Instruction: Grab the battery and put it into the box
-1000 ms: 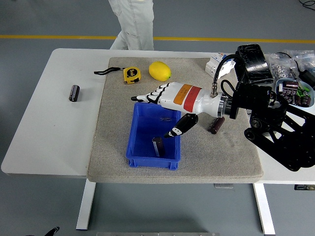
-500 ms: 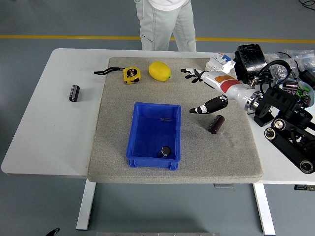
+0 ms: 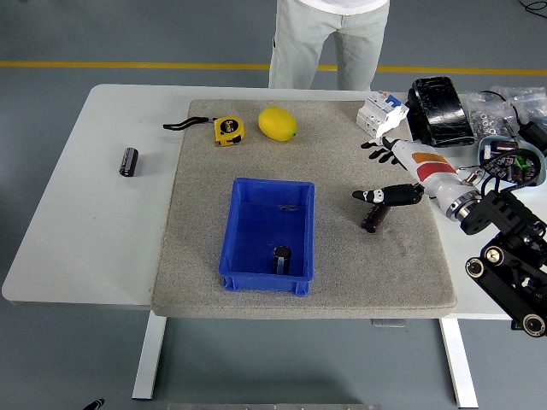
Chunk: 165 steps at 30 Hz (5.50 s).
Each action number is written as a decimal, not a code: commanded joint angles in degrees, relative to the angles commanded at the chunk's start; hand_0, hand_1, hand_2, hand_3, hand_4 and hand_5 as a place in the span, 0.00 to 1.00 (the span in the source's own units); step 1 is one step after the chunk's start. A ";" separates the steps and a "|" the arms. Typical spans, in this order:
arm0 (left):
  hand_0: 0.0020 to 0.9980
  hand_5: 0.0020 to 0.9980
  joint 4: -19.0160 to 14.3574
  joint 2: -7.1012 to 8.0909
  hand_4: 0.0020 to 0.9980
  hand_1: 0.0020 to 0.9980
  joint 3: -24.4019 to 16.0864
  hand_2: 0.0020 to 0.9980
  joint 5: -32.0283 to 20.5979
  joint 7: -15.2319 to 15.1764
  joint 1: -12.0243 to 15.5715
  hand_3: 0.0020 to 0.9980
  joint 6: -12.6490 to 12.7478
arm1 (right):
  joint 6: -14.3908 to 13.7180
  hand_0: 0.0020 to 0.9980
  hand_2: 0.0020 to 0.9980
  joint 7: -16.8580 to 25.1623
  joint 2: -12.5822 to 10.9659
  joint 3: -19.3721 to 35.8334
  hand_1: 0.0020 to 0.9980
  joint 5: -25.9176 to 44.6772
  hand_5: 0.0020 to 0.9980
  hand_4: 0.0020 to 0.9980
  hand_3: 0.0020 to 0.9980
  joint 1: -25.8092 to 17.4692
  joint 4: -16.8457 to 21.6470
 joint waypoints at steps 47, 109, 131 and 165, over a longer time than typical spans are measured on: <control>0.74 0.88 -0.14 -0.24 0.82 0.74 3.87 0.88 -3.58 0.25 -0.49 0.86 -0.26 | 0.34 0.37 0.61 -5.92 1.60 -6.25 0.51 -6.09 0.58 1.00 0.77 1.16 -8.79; 0.75 0.88 -0.04 0.20 0.82 0.74 2.31 0.88 -1.33 0.02 -0.41 0.86 -0.54 | -6.46 0.23 0.46 -4.12 -1.02 -5.00 0.37 -8.67 0.32 1.00 0.50 2.32 -3.18; 0.75 0.88 -0.10 0.40 0.82 0.74 3.68 0.87 -3.18 -0.09 -0.42 0.86 -0.35 | -4.06 0.23 0.46 -3.89 -3.65 -11.40 0.38 -1.28 0.28 1.00 0.50 6.58 19.15; 0.74 0.87 -0.37 0.59 0.82 0.73 5.47 0.87 -4.36 0.46 -0.62 0.85 -0.10 | -3.75 0.43 0.68 1.78 0.24 -17.62 0.57 -1.61 0.34 1.00 0.77 12.29 11.96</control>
